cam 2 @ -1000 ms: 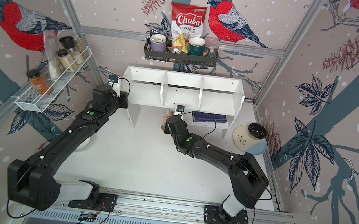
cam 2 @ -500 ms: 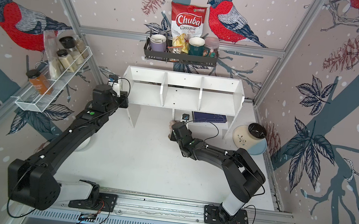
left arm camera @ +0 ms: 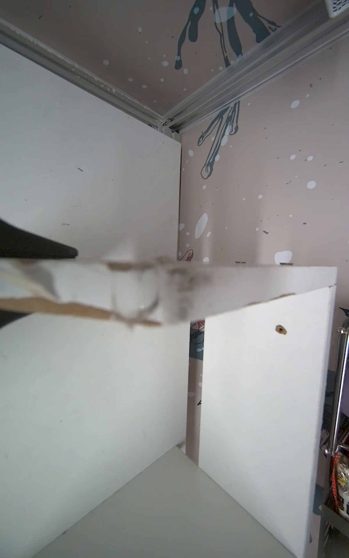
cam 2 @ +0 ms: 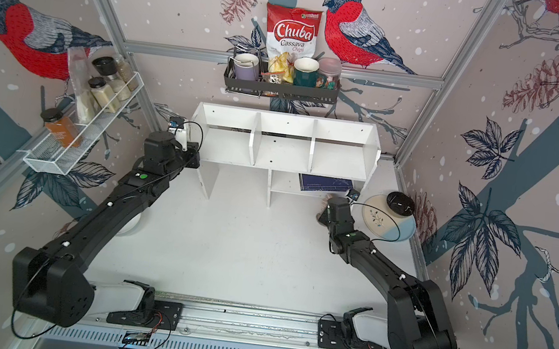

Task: Wipe the bookshelf clean with a cloth
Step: Wipe the dust from the shelf.

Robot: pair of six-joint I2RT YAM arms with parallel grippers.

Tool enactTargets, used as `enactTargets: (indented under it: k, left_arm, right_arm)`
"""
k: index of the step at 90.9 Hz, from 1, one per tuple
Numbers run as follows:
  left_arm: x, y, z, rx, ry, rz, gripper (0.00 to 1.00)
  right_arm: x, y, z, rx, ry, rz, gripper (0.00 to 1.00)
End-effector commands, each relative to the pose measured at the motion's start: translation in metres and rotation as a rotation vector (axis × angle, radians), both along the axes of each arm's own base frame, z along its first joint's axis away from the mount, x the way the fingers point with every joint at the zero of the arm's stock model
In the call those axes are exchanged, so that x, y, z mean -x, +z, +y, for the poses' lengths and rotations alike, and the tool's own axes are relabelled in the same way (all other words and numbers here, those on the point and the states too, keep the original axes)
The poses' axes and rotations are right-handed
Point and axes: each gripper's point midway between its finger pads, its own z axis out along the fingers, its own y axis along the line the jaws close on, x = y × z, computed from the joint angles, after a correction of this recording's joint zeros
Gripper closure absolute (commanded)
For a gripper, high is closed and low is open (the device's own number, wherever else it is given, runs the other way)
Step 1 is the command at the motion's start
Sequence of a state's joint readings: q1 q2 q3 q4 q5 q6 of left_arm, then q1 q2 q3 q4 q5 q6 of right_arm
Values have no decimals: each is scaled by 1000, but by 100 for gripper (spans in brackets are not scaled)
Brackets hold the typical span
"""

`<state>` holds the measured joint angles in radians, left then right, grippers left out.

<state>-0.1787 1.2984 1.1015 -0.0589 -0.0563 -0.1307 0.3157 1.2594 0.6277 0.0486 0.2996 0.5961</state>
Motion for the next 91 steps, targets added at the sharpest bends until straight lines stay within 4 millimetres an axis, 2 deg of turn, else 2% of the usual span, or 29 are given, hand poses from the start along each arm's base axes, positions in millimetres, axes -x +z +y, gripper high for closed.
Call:
enactTargets:
  k: [1,10,23,29,38,54,60,65,72,76,79,84,91]
  left_arm:
    - [2,1,-15,147,-51,20,100]
    - [2,1,-15,147,-50,19,100]
    - [2,0,-16,153,-55,21,100]
    - [1,-2,-18,160,-60,27,100]
    - [1,-2,-19,163,-65,27,100]
    - [2,-2,-17,153,-58,26,100]
    - [2,-2,-17,153,-57,25,100]
    - [2,-3,-17,153,-57,28,100]
    - [2,-3,-17,154,-59,29,100]
    - [2,-3,-17,155,-58,30,100]
    - [2,-3,-18,156,-59,29,100]
    - [2,-3,-18,163,-58,28,100]
    - [2,-2,-20,174,-65,29,100]
  right_arm:
    - [10,8,-22,-2,-7,53,100]
    - [21,46,-27,57,7,14,100]
    - [39,127,-18,86,49,-124,100]
    - [41,161,-14,73,75,-155,100]
    - [32,192,-5,77,109,-151,100]
    - [-8,210,16,63,163,-84,100]
    - [-25,199,17,64,144,-12,97]
    - [-38,193,19,48,144,30,85]
    - [-49,183,27,38,161,73,64]
    - [-52,180,29,44,161,89,43]
    - [-52,179,30,49,164,98,33]
    - [-50,177,31,61,163,102,25]
    - [-43,181,32,80,165,82,21]
